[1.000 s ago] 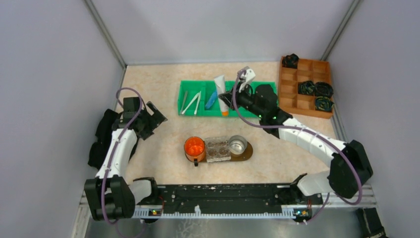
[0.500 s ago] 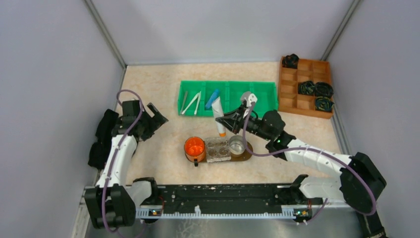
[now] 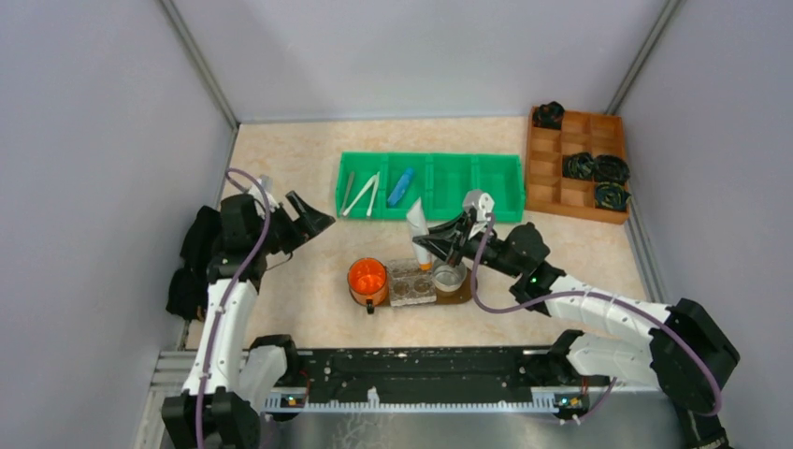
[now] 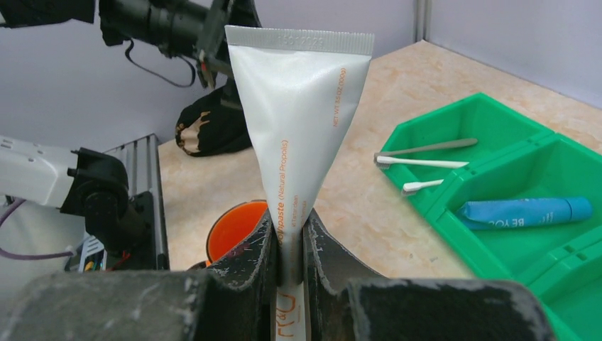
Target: Prepare toiletry sets of a toothbrush and toothpaste on the tray
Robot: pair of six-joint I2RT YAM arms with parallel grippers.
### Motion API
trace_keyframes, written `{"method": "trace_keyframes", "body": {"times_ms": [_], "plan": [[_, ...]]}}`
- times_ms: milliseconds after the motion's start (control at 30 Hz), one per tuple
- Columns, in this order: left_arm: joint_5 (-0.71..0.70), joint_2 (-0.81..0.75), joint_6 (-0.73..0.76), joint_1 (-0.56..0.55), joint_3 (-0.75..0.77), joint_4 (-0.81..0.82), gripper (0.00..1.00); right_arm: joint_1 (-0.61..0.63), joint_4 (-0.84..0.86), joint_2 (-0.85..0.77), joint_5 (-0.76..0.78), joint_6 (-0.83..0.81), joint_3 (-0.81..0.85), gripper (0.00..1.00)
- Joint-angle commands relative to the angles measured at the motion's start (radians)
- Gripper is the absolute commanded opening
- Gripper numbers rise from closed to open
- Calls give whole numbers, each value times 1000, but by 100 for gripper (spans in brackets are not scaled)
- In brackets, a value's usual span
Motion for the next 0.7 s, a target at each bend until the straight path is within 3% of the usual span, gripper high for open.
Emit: {"method": "trace_keyframes", "body": {"times_ms": [0, 100, 267, 367, 433, 467, 567, 667], "plan": [[272, -40, -32, 3, 25, 165, 89, 15, 182, -4, -47, -37, -27, 0], [419, -68, -131, 2, 22, 326, 87, 16, 220, 18, -84, -71, -34, 0], [656, -86, -431, -19, -82, 829, 83, 16, 249, 51, -127, -52, -22, 0], [683, -77, -528, -56, -133, 1030, 73, 27, 247, 60, -129, -41, -8, 0], [645, -83, -479, -112, -125, 986, 62, 34, 224, 63, -113, -60, 1, 0], [620, -85, -430, -144, -107, 929, 61, 40, 201, 66, -106, -74, 10, 0], [491, -76, -232, -295, -3, 662, 64, 55, 128, 79, -83, -122, 43, 0], [374, -47, -91, -379, 91, 504, 67, 70, 50, 86, -47, -181, 74, 0]]}}
